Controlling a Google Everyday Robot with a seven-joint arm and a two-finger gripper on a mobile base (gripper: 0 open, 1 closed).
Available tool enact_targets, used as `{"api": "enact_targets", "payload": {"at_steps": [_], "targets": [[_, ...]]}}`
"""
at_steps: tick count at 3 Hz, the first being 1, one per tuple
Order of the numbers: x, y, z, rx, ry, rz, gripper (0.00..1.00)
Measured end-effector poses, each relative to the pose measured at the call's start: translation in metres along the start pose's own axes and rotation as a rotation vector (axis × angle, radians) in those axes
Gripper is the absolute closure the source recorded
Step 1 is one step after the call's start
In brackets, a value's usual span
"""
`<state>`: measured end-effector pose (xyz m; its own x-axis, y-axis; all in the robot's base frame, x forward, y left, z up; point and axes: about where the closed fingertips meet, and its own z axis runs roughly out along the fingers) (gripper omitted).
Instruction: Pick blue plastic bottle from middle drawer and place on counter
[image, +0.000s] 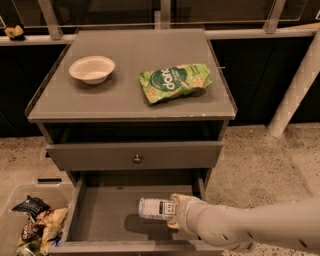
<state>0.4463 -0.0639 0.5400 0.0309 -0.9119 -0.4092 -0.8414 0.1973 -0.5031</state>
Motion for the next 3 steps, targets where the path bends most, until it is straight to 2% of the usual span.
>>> {"api": "enact_targets", "payload": {"at_steps": [1, 2, 3], "targets": [[0.007, -0.027, -0.054, 0.095, 0.051, -0.011, 1.00], [-0.007, -0.050, -0.077, 0.163, 0.044, -0.036, 1.00], [-0.006, -0.051, -0.079, 0.164, 0.050, -0.036, 1.00]]}}
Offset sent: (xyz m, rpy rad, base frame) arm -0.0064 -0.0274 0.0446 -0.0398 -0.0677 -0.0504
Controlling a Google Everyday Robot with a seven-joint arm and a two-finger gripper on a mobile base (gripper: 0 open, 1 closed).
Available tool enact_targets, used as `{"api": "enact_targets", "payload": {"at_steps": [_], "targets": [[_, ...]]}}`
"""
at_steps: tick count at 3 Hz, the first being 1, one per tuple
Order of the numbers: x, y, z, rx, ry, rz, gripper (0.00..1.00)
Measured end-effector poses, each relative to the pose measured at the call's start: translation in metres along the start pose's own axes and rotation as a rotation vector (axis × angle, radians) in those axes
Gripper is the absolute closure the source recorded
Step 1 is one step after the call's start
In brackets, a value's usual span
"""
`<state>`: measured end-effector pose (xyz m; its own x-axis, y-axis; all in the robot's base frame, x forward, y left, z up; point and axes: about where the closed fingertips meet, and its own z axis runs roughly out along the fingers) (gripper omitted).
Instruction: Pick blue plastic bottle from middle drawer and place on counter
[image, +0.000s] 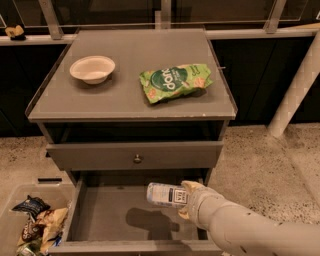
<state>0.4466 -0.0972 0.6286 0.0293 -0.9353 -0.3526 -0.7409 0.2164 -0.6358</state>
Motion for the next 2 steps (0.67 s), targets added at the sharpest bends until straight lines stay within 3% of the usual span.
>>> {"api": "enact_targets", "payload": {"at_steps": [1, 2], "targets": [[0.0182, -0.0640, -0.0235, 0.059, 0.030, 0.011, 1.00], [0.0255, -0.0667, -0.0246, 0.060, 0.045, -0.019, 1.00]]}}
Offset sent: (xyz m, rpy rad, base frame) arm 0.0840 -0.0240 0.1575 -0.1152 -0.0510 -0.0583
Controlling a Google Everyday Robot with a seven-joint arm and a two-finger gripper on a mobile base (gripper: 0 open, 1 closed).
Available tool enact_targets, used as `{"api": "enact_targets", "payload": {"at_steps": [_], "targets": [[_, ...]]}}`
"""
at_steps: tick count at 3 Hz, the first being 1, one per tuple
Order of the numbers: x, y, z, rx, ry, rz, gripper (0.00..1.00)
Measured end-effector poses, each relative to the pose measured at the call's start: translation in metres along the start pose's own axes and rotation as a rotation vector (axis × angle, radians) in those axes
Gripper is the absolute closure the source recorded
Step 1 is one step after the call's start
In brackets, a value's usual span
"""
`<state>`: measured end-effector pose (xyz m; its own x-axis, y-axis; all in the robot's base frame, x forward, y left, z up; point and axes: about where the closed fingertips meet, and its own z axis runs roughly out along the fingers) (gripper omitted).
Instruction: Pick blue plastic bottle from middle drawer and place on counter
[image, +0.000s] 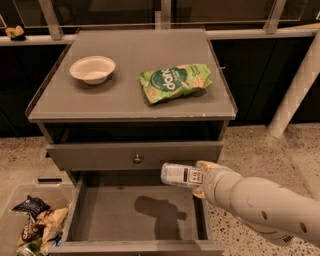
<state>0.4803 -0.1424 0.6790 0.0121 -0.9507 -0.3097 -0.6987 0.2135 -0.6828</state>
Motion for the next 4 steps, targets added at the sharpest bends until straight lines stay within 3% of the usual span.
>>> {"api": "enact_targets", "payload": {"at_steps": [2, 3, 4], "targets": [[0.011, -0.004, -0.014, 0.013, 0.012, -0.008, 1.00], [0.045, -0.015, -0.057, 0.076, 0.068, -0.044, 1.00], [0.045, -0.015, -0.056, 0.075, 0.068, -0.044, 1.00]]}}
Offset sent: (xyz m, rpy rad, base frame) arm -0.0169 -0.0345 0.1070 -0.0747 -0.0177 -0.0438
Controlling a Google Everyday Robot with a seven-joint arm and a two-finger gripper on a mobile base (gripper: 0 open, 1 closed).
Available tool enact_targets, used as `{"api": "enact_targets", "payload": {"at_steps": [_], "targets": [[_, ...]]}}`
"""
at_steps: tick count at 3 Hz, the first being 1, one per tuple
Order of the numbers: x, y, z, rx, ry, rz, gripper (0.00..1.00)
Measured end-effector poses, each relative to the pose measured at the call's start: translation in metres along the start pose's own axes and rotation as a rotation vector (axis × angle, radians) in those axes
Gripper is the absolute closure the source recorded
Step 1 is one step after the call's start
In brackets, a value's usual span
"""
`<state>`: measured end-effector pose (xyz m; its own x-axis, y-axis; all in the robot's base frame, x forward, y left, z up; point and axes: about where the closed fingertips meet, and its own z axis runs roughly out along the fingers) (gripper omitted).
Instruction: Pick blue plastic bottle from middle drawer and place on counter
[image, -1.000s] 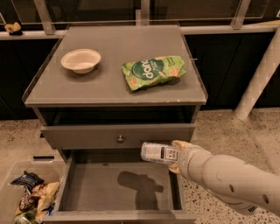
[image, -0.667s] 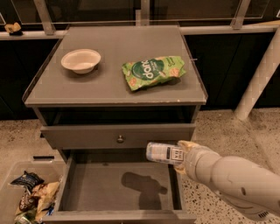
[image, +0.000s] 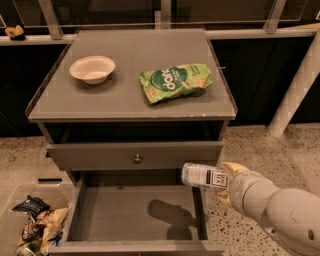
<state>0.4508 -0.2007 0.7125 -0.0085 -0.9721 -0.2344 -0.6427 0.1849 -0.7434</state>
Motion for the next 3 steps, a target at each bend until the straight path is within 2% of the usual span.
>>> {"api": "enact_targets", "payload": {"at_steps": [1, 3], "targets": [[-0.015, -0.009, 0.006, 0.009, -0.022, -0.043, 1.00], [-0.062, -0.027, 0.040, 0.002, -0.055, -0.176, 1.00]]}}
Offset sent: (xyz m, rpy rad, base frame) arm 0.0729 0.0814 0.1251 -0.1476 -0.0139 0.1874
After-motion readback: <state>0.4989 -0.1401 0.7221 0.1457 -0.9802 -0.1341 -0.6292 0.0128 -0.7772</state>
